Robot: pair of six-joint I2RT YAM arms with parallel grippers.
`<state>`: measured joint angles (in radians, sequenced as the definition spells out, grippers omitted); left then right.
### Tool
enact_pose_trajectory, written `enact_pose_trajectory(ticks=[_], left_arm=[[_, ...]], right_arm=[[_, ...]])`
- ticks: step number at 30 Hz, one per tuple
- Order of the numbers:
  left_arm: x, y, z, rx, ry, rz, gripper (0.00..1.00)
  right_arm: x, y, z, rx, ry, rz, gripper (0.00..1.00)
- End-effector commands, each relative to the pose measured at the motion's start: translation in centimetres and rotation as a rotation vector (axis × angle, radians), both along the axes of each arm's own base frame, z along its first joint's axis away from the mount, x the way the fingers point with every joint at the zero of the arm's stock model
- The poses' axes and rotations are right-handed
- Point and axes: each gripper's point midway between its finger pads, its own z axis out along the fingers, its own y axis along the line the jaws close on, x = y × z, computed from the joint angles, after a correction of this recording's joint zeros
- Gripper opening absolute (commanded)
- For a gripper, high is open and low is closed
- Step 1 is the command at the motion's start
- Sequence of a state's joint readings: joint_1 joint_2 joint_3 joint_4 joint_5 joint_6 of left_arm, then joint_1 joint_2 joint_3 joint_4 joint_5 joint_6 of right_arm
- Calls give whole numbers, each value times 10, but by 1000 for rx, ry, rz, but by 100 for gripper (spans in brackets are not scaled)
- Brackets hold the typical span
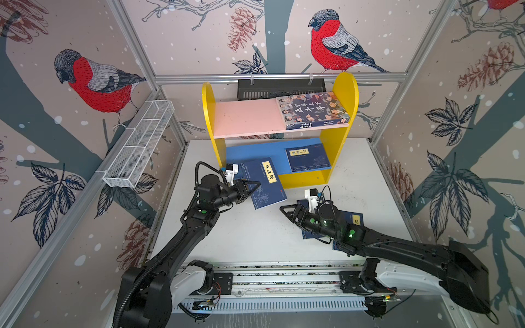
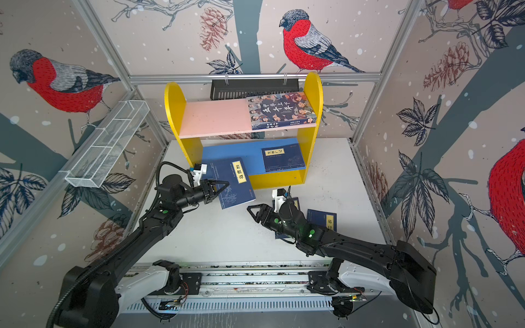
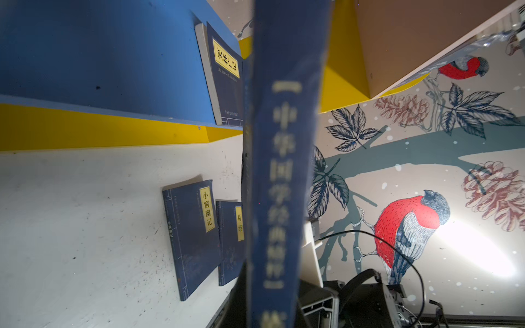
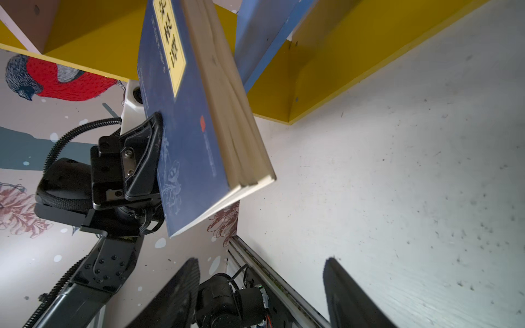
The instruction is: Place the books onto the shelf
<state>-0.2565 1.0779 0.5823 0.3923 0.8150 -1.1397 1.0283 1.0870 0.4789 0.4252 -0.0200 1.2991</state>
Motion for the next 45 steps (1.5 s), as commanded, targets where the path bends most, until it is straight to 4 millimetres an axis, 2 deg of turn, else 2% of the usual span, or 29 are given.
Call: enact_pose_trajectory(ticks=[1,11,13,20,26,27,28,29,31,32,33,35,39,41,45], left_arm=[[3,-2,21,-89,-30,-1,0],[4,-4,33,-146,-24,-14,0],[4,-4,30,-147,-14,-13,0],[0,-2,27,-148,-8,-5,0],[-4,-1,25,-145,-7,-2,1],[-4,0,24,-144,-5,1,2],[-4,0,22,-143,1,6,3],[-5,2,18,-140,10,14,6],[-6,5,13,-136,22,33,12],[-7,7,10,-131,27,42,18],[-8,9,6,-125,33,47,27],[-9,14,0,-104,25,63,56],[-10,32,-11,19,-73,111,92],[-16,33,-11,107,-178,71,97],[-30,27,-16,171,-249,-32,97]], right_arm=[[7,6,33,139,-50,-43,70],[15,29,58,256,-95,-18,74],[18,32,63,274,-108,-20,74],[33,45,66,329,-118,-24,71],[40,53,66,353,-122,-23,50],[41,54,65,353,-124,-25,42],[42,54,65,352,-129,-26,30],[42,54,66,348,-139,-25,16],[43,56,63,328,-141,-18,8],[43,56,62,320,-145,-12,4],[43,56,62,317,-151,-3,2],[43,53,60,301,-155,27,1],[38,42,56,216,-181,138,1],[36,31,49,149,-182,198,1],[27,4,42,33,-200,301,1]])
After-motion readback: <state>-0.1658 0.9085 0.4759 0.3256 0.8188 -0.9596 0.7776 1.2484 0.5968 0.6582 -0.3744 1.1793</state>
